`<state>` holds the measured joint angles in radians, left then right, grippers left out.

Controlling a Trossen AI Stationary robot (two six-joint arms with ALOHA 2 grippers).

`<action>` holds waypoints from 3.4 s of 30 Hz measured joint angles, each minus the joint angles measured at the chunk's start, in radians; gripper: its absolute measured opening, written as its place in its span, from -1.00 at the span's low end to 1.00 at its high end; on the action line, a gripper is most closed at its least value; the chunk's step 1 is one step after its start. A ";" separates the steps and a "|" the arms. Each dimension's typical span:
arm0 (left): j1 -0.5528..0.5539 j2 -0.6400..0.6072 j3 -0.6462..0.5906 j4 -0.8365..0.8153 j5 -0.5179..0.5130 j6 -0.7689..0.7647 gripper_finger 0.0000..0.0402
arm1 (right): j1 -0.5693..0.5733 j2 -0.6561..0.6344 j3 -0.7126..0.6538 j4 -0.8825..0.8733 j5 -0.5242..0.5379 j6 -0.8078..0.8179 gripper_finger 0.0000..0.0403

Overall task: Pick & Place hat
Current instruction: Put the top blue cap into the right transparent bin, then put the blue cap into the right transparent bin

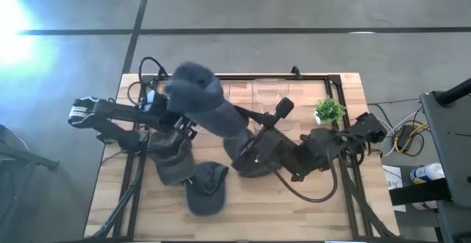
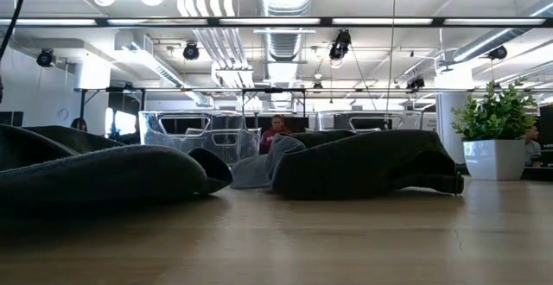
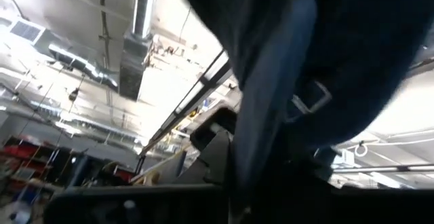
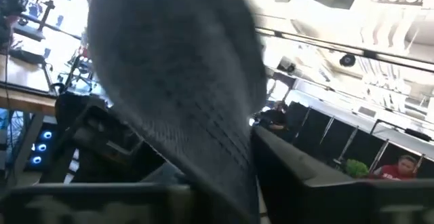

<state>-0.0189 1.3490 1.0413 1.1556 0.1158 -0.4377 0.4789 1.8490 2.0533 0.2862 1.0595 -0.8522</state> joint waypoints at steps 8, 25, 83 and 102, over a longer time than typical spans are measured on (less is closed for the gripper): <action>-0.019 -0.024 0.000 -0.258 -0.084 -0.009 -0.58 | 0.001 -0.022 -0.002 -0.026 0.146 -0.118 -0.92; -0.272 -0.163 -0.068 -0.927 -0.434 -0.031 -0.32 | -0.163 -0.193 -0.020 -1.296 0.388 0.671 -0.93; -0.312 -0.301 -0.133 -1.707 -0.789 -0.426 -0.31 | -0.537 -0.051 -0.601 -1.474 -0.476 0.426 -0.32; -0.324 -0.300 -0.216 -1.618 -0.454 -0.448 -0.31 | -0.510 -0.236 -0.564 -1.628 -1.126 0.982 -0.27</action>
<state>-0.3429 1.0492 0.8258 -0.4624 -0.3379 -0.8857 -0.0313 1.6128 1.4897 -1.3413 -0.0661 0.1301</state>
